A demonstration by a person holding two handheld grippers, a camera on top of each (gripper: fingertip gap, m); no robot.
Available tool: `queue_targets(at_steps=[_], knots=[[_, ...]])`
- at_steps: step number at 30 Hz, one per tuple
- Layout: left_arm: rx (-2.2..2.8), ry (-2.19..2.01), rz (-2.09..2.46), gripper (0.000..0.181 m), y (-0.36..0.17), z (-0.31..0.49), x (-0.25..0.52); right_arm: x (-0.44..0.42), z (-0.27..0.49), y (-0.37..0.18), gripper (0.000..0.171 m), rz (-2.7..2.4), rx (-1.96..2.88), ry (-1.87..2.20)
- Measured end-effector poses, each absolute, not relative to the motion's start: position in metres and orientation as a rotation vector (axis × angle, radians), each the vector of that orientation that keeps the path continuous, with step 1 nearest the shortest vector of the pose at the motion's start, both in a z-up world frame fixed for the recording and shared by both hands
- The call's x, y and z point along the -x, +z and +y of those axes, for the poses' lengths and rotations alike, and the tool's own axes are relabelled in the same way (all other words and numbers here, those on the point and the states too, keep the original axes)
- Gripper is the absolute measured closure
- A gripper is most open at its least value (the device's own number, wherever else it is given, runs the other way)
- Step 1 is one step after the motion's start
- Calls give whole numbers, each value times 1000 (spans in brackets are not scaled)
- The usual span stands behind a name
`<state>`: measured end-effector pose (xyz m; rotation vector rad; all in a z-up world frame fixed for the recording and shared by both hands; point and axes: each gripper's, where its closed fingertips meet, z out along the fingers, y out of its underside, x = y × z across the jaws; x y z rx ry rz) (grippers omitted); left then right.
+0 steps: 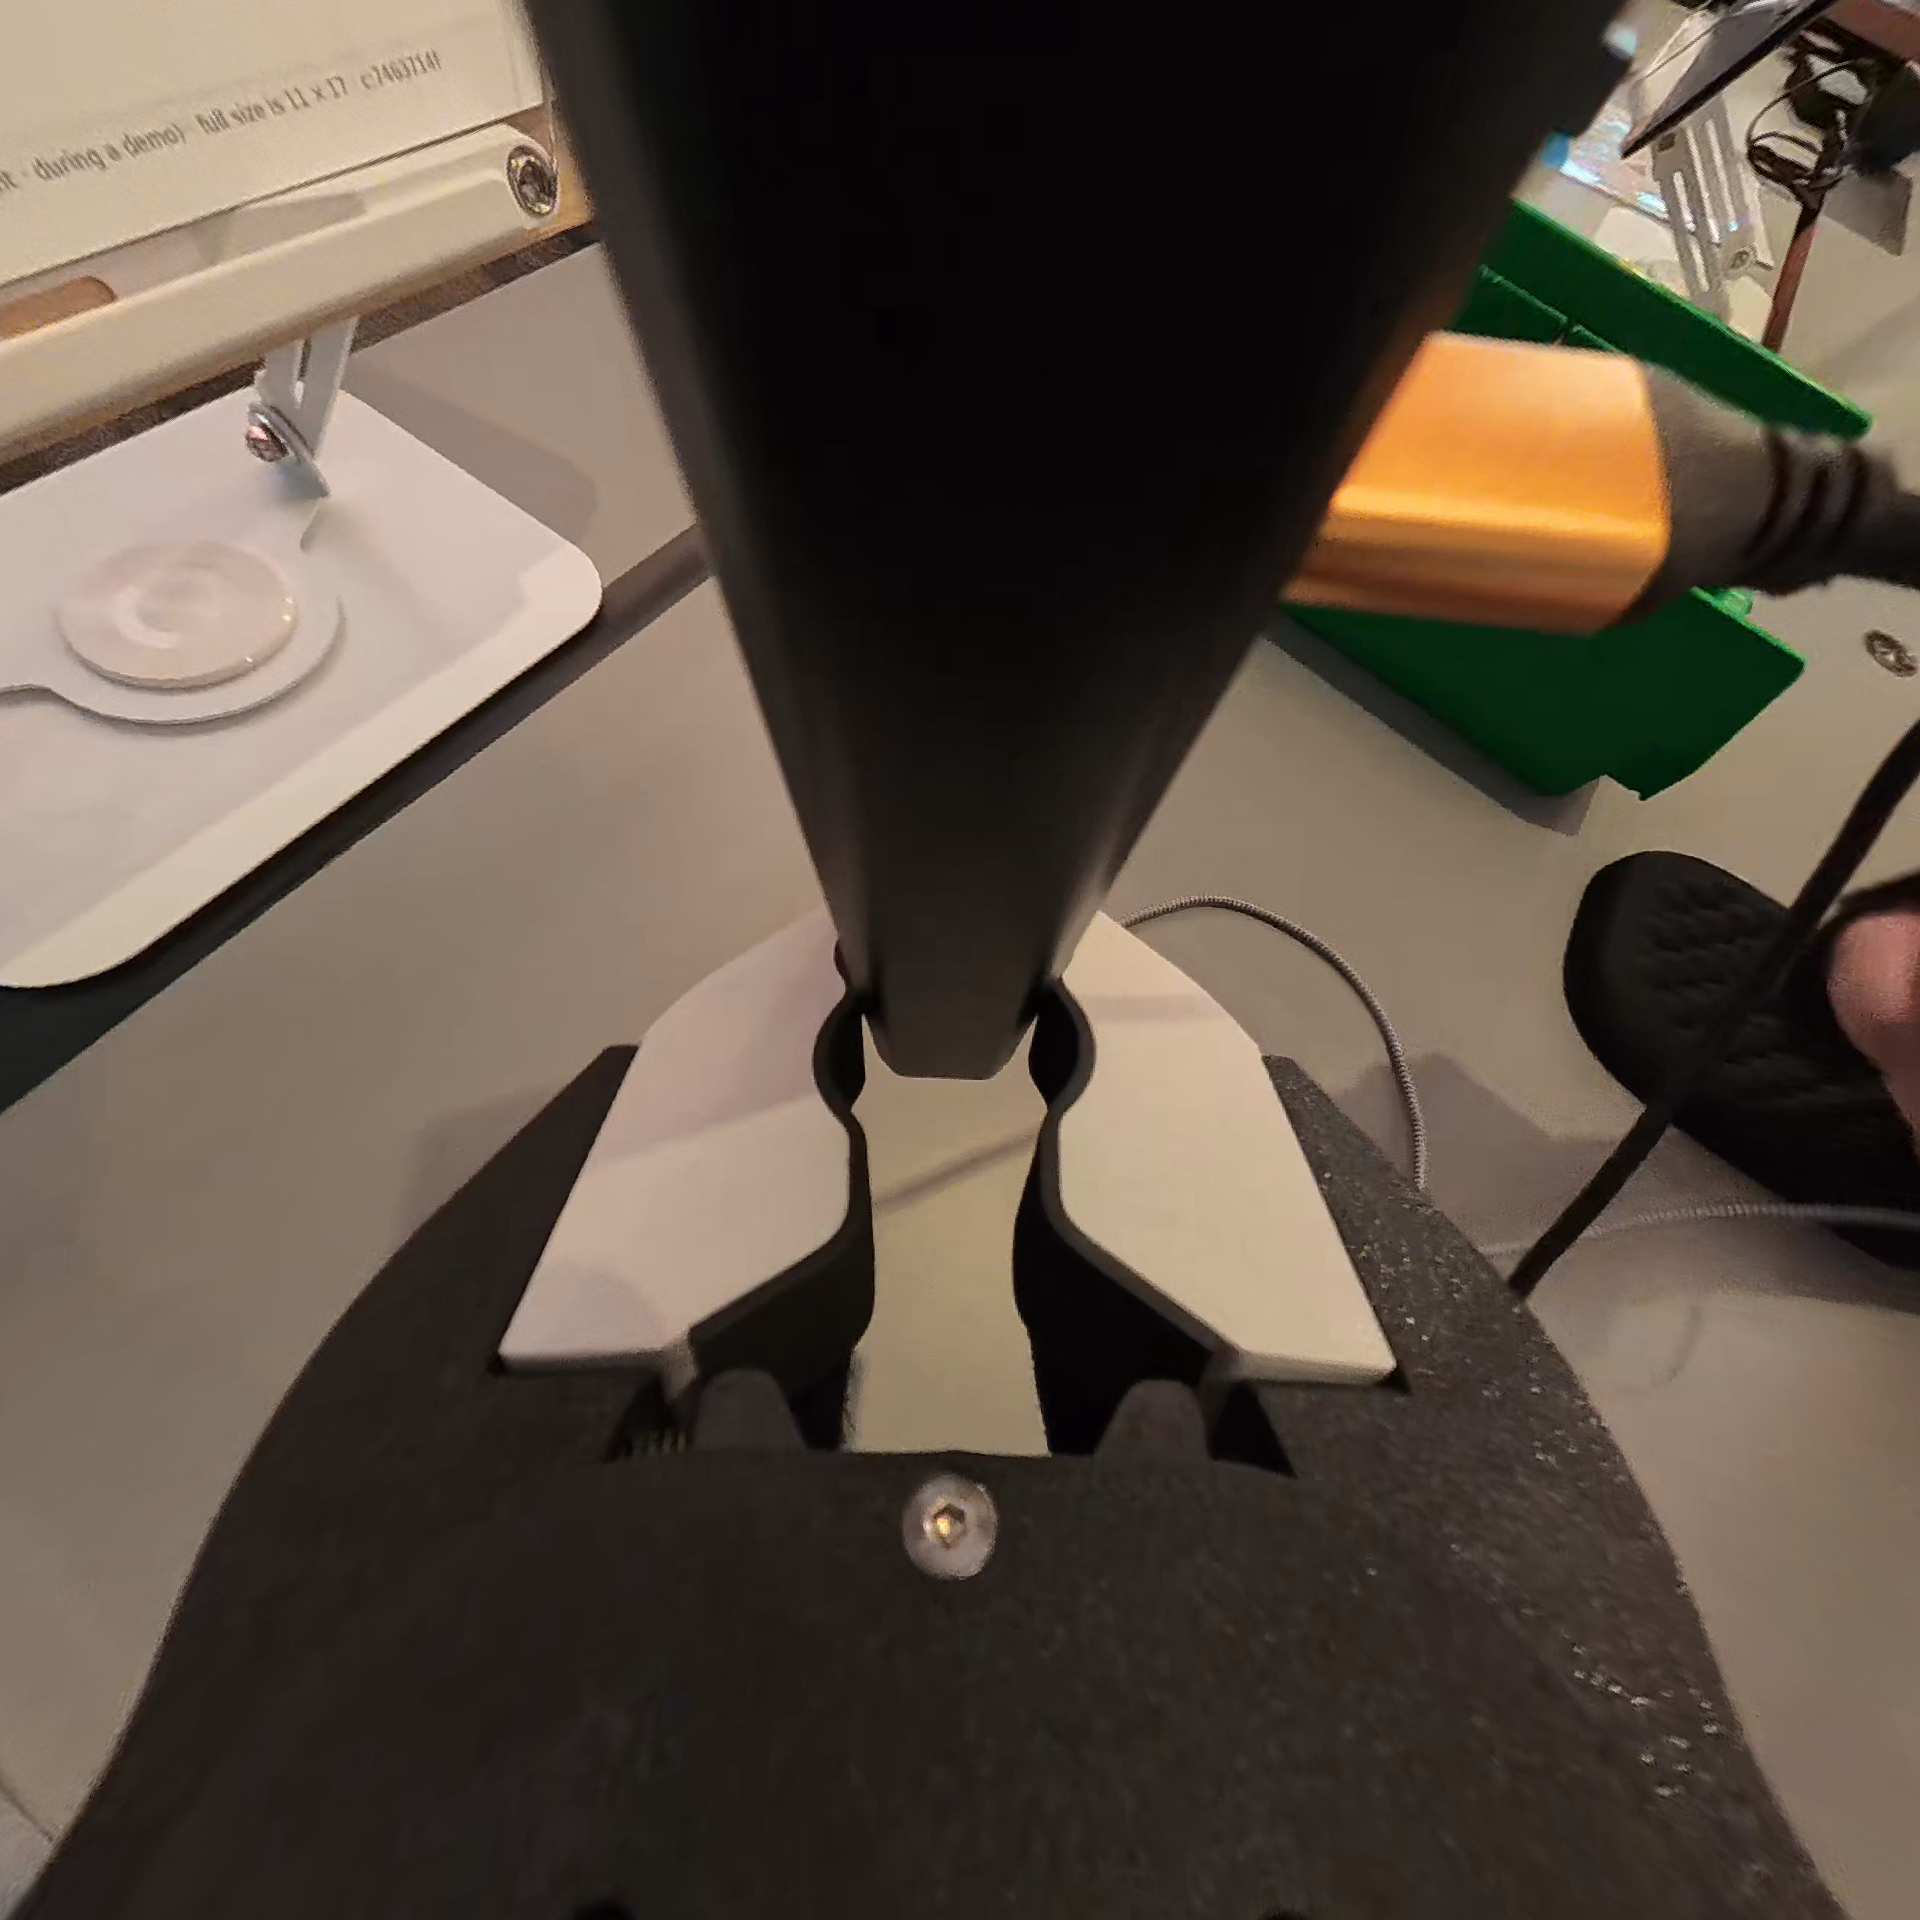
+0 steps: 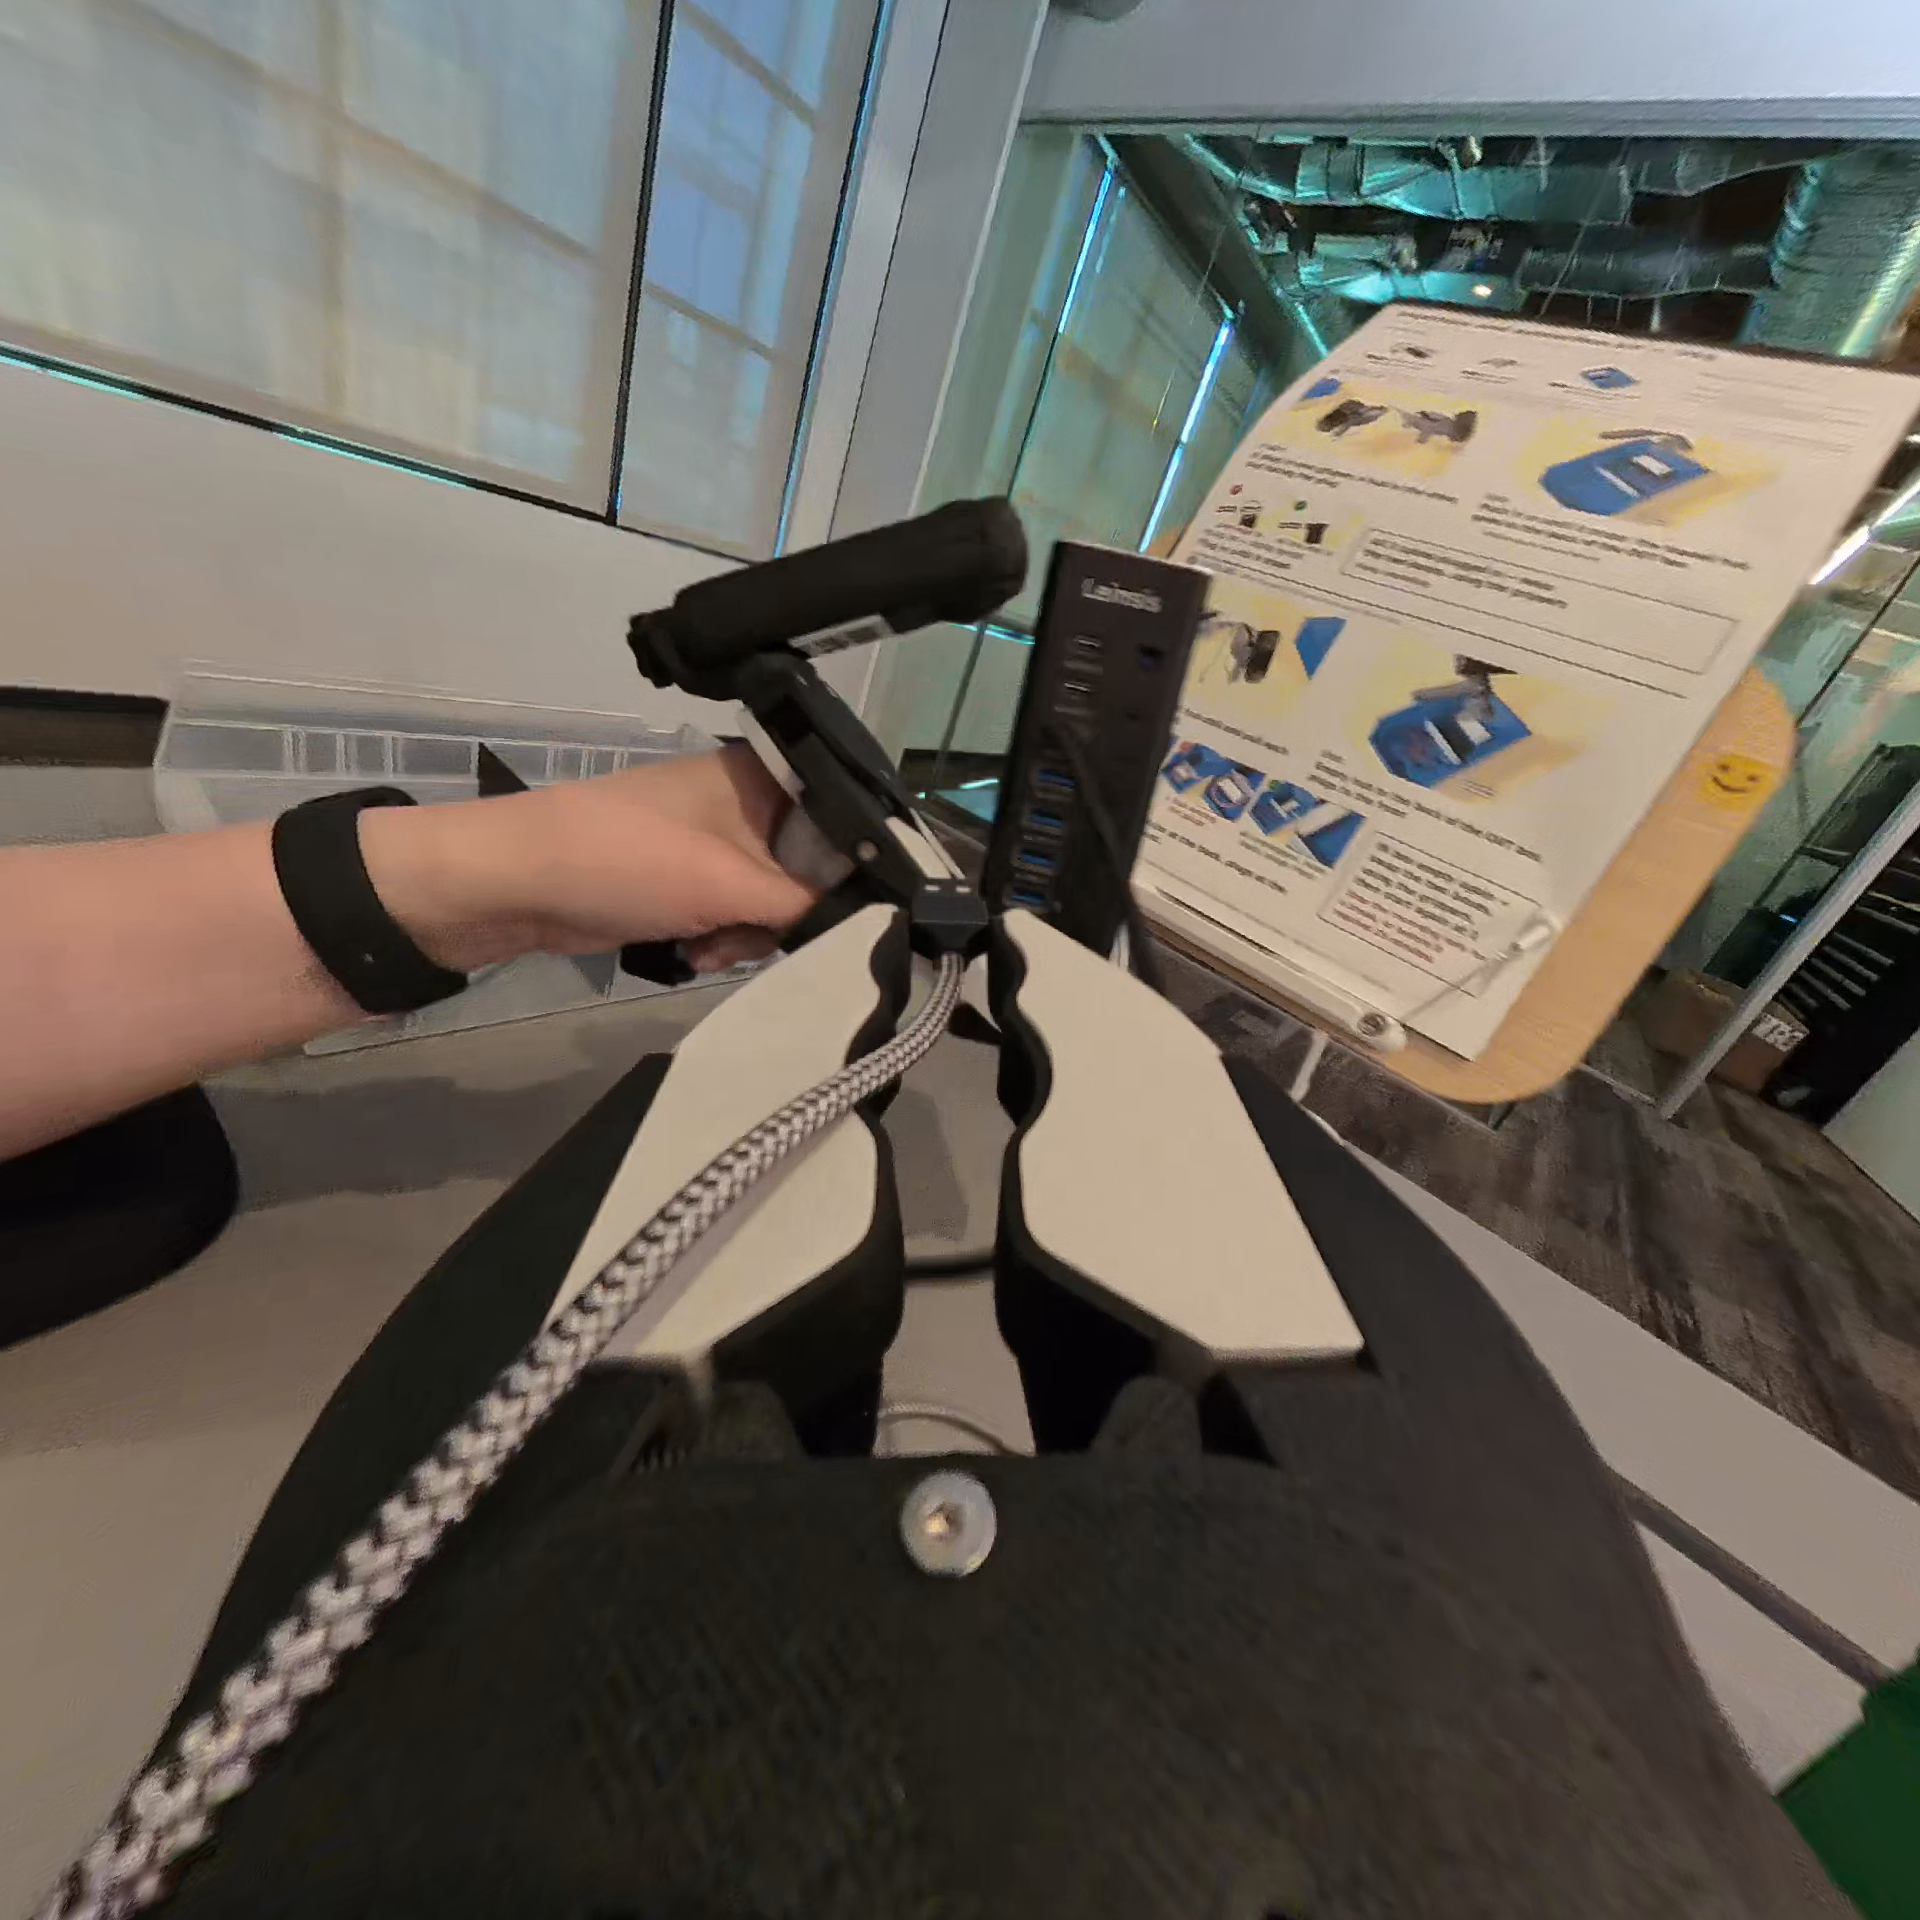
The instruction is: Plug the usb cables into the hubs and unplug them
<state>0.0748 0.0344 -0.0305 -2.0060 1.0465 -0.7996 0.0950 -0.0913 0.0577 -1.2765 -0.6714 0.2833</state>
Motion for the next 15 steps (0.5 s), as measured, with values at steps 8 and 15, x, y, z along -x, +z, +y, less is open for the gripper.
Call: queue_targets(at_steps=[8, 15], knots=[[2009, -863, 1025, 153, -23, 25, -80, -61, -20, 58, 157, -609, 1396, 126], [1977, -907, 1038, 153, -16, 23, -81, -61, 4, 55, 157, -600, 1403, 109]])
